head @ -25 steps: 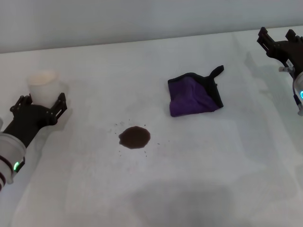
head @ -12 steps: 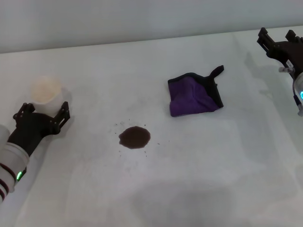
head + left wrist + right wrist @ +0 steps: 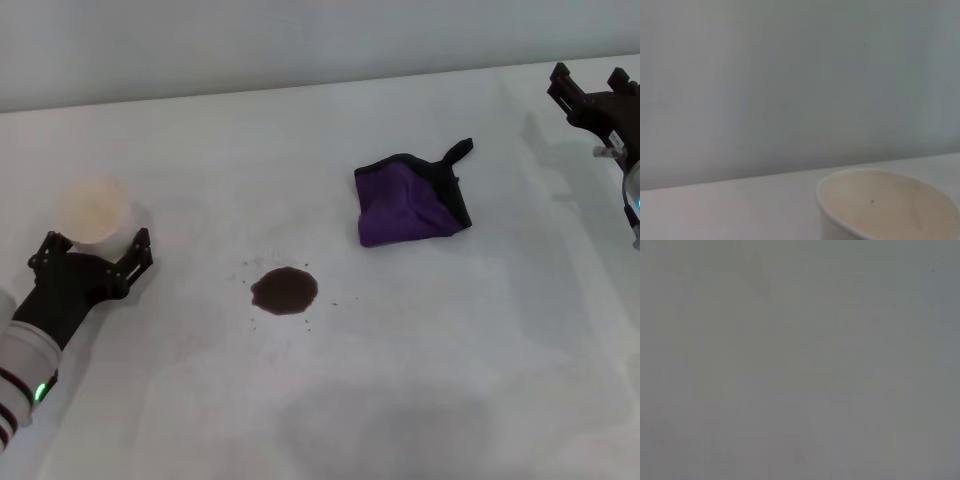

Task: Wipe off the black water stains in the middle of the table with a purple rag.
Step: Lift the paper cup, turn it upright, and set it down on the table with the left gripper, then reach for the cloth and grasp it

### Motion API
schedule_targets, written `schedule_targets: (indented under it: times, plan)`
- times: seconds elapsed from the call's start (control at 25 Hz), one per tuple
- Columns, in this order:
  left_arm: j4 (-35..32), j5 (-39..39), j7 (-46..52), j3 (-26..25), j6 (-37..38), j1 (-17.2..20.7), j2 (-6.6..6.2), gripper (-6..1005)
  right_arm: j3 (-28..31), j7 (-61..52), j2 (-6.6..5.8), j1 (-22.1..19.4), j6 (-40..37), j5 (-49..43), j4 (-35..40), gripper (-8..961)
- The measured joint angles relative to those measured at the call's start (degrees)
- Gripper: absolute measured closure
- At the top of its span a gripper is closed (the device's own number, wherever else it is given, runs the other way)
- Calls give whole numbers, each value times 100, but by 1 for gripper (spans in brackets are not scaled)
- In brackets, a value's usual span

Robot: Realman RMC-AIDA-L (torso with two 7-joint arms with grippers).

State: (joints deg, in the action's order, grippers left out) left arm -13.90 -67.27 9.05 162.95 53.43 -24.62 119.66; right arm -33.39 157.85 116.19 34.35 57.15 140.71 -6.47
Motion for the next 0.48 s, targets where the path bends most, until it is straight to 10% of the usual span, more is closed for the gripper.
schedule_targets:
  times: [0.48]
  plan:
    - [-200, 53, 20, 0, 128, 383, -6, 104, 0, 0, 0, -30, 43, 0, 15, 92]
